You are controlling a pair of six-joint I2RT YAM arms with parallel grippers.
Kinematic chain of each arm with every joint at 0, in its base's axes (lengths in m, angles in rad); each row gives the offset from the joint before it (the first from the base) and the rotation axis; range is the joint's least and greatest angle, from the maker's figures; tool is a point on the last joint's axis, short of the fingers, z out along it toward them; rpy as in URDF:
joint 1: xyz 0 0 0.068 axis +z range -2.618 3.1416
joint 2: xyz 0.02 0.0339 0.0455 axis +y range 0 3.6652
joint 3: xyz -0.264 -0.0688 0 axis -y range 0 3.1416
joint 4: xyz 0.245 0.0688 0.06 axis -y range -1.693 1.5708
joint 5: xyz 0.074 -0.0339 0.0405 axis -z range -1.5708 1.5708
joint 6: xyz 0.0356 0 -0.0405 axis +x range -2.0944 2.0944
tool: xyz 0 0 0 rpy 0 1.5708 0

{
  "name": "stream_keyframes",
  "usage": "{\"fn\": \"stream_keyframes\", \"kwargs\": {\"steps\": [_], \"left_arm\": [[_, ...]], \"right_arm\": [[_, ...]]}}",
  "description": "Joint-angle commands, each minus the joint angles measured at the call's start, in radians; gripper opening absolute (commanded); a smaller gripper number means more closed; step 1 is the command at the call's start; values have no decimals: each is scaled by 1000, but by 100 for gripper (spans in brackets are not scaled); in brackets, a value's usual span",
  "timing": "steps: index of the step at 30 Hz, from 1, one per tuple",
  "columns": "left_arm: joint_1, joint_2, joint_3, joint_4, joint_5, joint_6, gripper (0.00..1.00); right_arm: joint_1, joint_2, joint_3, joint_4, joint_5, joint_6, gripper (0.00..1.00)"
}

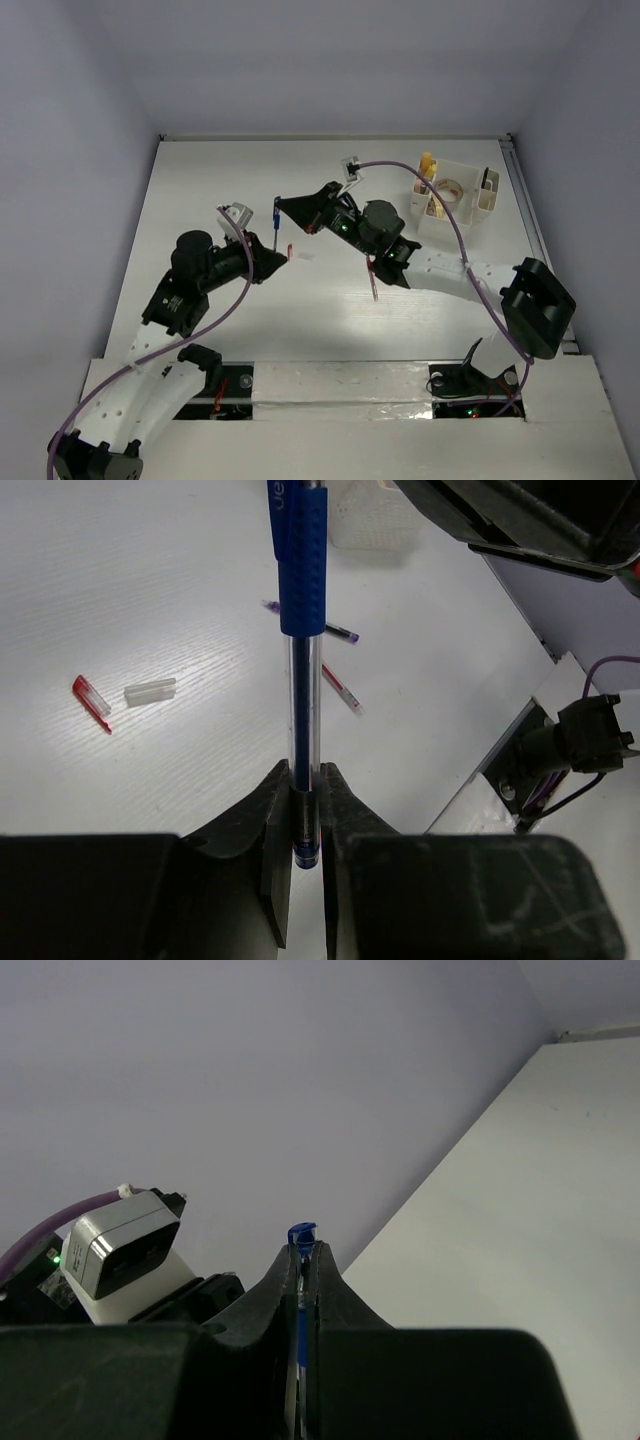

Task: Sort the stationery into containers
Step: Close the pen cap on the pen.

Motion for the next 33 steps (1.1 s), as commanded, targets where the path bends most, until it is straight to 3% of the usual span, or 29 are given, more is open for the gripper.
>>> {"fn": "stream_keyframes", "kwargs": {"steps": [1, 10, 25, 33], "left_arm": [[7, 14, 90, 116, -14, 9, 0], [7, 58, 204, 134, -23, 18, 0], [7, 127, 334, 134, -26, 25, 0], [7, 95, 221, 161, 0, -3, 0]], "right_arm": [[17, -30, -52, -98, -151, -8, 0], [17, 6, -133, -28, -281, 83, 0], [75, 25, -264, 26, -307, 118, 0], [75, -44, -282, 3, -252, 95, 0]]}}
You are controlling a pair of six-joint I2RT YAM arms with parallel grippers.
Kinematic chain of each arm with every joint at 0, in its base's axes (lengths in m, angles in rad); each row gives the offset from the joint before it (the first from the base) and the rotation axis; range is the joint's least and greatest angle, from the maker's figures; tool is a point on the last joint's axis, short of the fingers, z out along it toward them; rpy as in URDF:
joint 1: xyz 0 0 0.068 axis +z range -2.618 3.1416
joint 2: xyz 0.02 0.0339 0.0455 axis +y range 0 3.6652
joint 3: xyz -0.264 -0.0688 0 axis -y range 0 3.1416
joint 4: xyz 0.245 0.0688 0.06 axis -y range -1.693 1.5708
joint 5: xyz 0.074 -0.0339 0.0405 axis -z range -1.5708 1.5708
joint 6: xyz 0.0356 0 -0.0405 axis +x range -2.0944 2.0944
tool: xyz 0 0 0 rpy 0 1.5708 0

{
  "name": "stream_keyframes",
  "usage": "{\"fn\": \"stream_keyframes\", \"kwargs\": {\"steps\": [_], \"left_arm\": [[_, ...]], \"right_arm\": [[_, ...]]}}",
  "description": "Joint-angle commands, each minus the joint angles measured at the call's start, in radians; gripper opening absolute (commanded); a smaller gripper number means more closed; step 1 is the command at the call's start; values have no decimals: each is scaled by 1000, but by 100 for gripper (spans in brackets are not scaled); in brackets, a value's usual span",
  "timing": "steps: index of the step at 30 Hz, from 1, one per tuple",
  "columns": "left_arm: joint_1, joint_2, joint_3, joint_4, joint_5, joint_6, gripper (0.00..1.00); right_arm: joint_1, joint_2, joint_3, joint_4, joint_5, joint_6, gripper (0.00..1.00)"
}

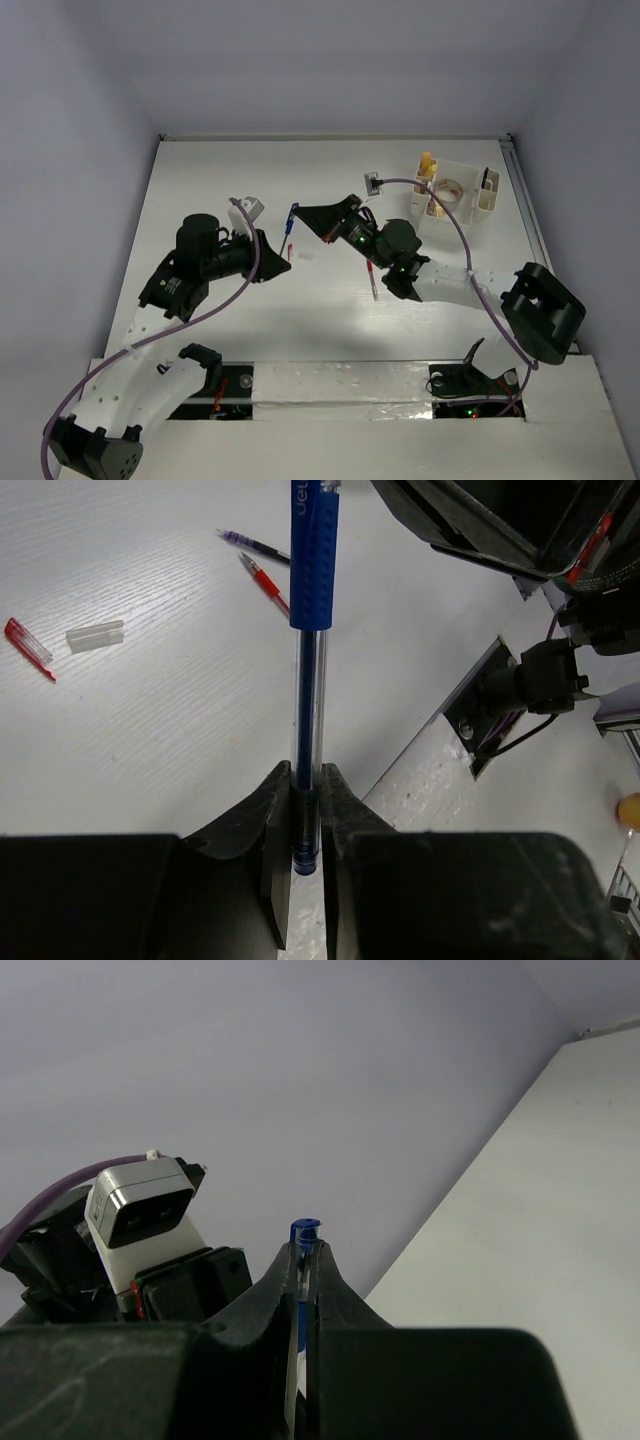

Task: Sort the stationery into containers
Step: Close the pen cap on the pen, then place the pen in the storage box.

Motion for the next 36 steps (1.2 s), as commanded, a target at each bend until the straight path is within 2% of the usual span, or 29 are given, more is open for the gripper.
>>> {"fn": "stream_keyframes", "kwargs": {"steps": [1, 11, 17, 18, 23, 24, 27, 31, 33, 35, 36], "left_arm": [[23, -51, 14, 411, -92, -35, 0], [23, -92, -73, 425, -57, -65, 0], [23, -83, -110, 464, -7, -86, 2], [23, -80, -112, 461, -5, -86, 13], [23, -94, -104, 422, -2, -52, 35], [23, -98, -102, 411, 0, -49, 47], [23, -115, -107, 398, 6, -34, 66], [23, -147, -110, 342, 13, -11, 78], [23, -161, -112, 316, 9, 6, 90], [23, -183, -118, 305, 1, 15, 91], [23, -187, -122, 303, -3, 18, 93]], "right_arm": [[106, -11, -56, -238, -240, -55, 0], [106, -26, -45, -228, -251, -48, 0], [40, -83, -10, -242, -183, -62, 0], [8, -86, 7, -259, -185, -64, 0], [-61, -94, 76, -258, -153, -73, 0], [-71, -92, 92, -256, -144, -73, 0], [-120, -88, 113, -251, -118, -68, 0], [-205, -98, 114, -276, -79, -75, 0], [-281, -143, 94, -299, -79, -79, 0], [-359, -196, 50, -339, -50, -117, 0], [-379, -266, 41, -422, -23, -146, 0]]}}
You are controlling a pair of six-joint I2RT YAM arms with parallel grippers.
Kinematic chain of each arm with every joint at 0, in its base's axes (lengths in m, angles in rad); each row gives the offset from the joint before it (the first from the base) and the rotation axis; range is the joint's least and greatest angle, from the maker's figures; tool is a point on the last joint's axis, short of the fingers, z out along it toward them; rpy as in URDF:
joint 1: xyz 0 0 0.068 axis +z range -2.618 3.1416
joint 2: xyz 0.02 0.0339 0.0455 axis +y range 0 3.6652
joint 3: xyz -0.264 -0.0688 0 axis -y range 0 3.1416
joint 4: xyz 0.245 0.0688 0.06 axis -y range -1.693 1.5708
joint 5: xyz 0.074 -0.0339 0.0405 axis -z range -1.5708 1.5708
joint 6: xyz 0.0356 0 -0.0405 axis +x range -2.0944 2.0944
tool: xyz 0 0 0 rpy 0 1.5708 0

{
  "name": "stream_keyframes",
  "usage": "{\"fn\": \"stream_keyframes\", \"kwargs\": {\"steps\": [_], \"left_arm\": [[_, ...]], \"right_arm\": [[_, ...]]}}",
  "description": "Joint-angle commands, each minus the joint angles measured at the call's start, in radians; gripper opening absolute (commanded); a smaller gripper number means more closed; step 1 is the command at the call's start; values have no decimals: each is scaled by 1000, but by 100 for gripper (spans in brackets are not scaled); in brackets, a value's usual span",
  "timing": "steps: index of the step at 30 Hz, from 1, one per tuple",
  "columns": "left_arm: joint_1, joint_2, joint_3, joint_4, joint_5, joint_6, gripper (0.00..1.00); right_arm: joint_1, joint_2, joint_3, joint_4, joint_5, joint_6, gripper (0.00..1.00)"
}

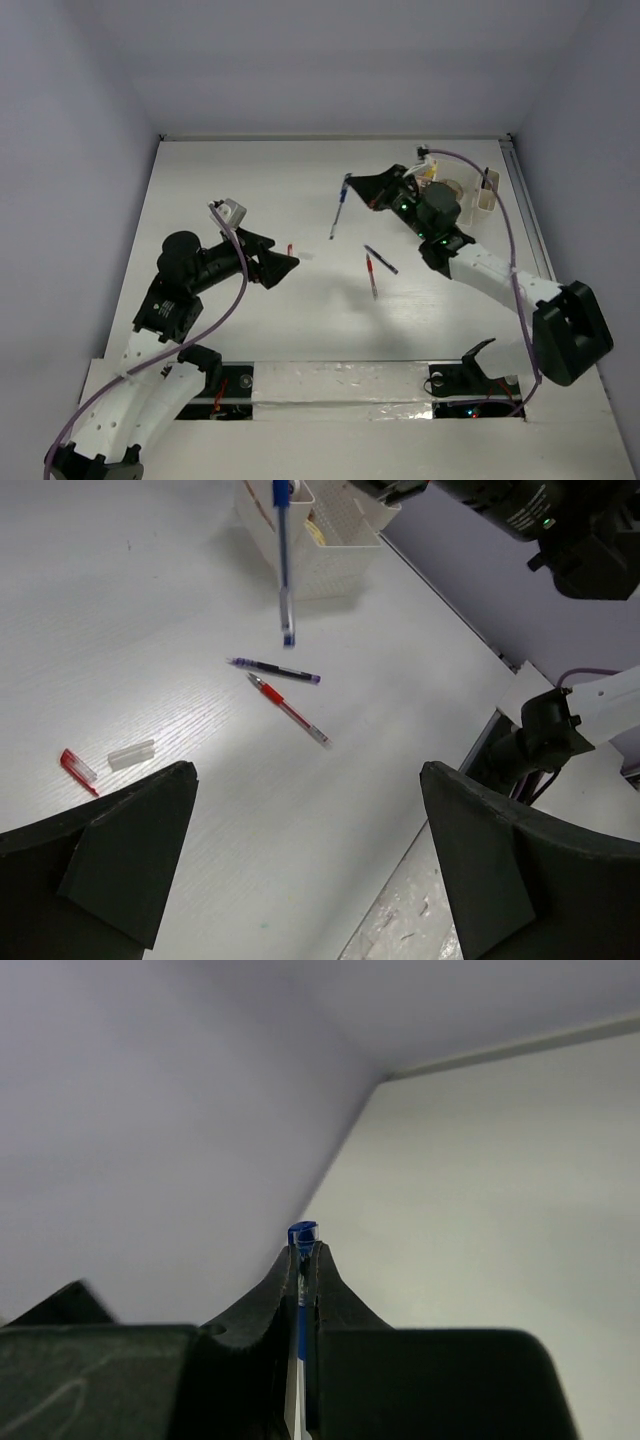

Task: Sort the stationery into containers
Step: Place the pen in the storage box.

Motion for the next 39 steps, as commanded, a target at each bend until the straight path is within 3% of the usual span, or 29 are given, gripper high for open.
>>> {"fn": "stream_keyframes", "kwargs": {"steps": [1, 3, 5, 8, 12, 17, 26, 39], "left_arm": [[4, -39, 9, 1, -11, 39, 93], [4, -48, -18, 30, -13, 34, 97], [4, -61, -32, 45, -24, 33, 97], [4, -82, -25, 32, -45, 40, 98], [4, -128, -55, 45, -51, 19, 99], [-58, -168, -52, 19, -123, 13, 99], [-135, -209, -52, -5, -206, 1, 99], [-144, -220, -51, -13, -240, -3, 99]], "right_arm": [[-95, -177, -22, -144, 177, -147, 0], [-136, -255, -33, -274, 294, -241, 0], [-163, -346, -27, -344, 518, -387, 0], [-264, -397, -1, -439, 645, -490, 0], [-362, -383, 77, -500, 788, -599, 0], [-481, -293, 161, -462, 926, -772, 0], [-543, -67, 267, -358, 940, -929, 0], [-552, 10, 116, -96, 879, -918, 0]]}}
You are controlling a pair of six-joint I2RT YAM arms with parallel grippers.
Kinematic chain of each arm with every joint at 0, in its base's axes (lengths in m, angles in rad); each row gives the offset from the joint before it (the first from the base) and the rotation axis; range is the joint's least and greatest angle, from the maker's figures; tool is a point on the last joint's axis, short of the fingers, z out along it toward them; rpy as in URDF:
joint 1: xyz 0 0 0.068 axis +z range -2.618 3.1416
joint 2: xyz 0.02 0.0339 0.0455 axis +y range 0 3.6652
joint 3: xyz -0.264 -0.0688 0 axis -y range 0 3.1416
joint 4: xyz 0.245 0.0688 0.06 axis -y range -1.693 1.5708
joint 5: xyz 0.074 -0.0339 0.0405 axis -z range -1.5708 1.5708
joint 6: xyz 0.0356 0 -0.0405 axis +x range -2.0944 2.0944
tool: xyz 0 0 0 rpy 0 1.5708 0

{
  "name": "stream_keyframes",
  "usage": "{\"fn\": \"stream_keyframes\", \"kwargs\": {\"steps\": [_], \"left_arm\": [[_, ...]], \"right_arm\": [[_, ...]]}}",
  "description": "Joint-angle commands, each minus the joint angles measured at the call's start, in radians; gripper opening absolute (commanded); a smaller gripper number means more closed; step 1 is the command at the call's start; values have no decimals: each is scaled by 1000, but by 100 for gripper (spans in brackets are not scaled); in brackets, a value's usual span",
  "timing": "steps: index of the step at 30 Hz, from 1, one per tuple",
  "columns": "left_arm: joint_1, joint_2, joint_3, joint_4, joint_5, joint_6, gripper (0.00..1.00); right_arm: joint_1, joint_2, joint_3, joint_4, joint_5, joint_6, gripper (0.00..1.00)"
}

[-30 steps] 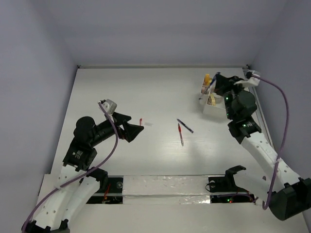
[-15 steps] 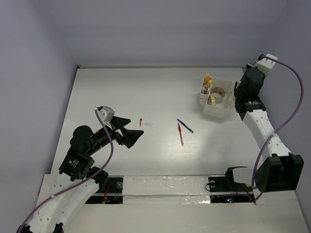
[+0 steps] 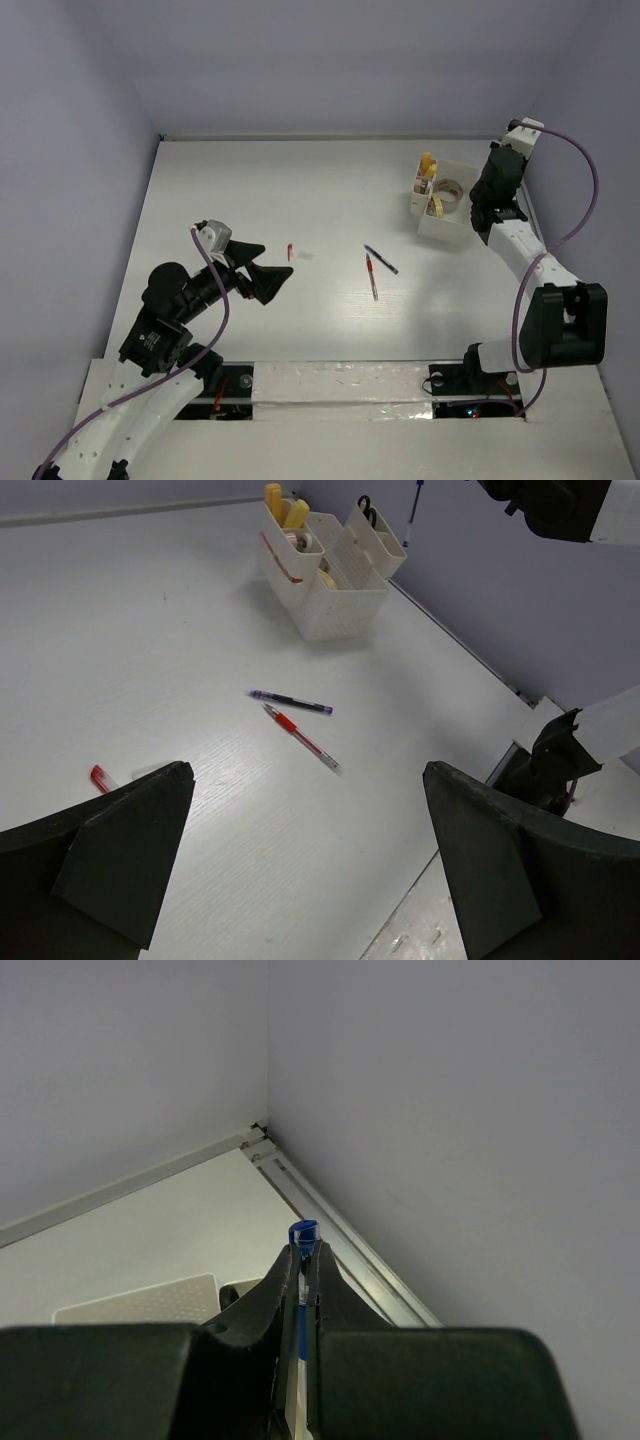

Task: Sort the stationery into containers
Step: Place the pen in the storage box.

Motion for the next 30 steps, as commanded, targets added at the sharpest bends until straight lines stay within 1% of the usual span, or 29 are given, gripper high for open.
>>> {"fn": "stream_keyframes", "kwargs": {"steps": [1, 6, 13, 16, 19, 20, 22, 23, 26, 29, 30], "left_arm": [[-4, -9, 1, 26, -12, -9, 99], [-4, -3, 2, 23, -15, -9, 99], [-4, -3, 2, 24, -15, -9, 99], [-4, -3, 1, 24, -15, -9, 99], [-4, -1, 2, 24, -17, -9, 99], [-4, 0, 1, 24, -17, -9, 99], [-4, 0, 1, 24, -15, -9, 99], [-4, 0, 1, 24, -15, -9, 99], [-4, 2, 1, 26, -13, -9, 99], [-4, 5, -1, 24, -12, -9, 99], [-4, 8, -1, 26, -13, -9, 99]], "right_arm": [[-8, 3, -30, 184, -12, -3, 0], [-8, 30, -63, 219, -19, 6, 0], [-8, 29, -149, 240, -4, 80, 0], [-8, 13, -182, 224, -2, 112, 3], [-8, -19, -189, 185, -2, 162, 12], [1, -27, -192, 181, -13, 169, 23], [1, -43, -179, 127, -25, 185, 34], [1, -48, -159, 103, -28, 199, 44], [12, -79, -143, 50, -41, 221, 58], [12, -112, -111, -17, -53, 242, 59], [21, -123, -93, -61, -79, 248, 60]]}}
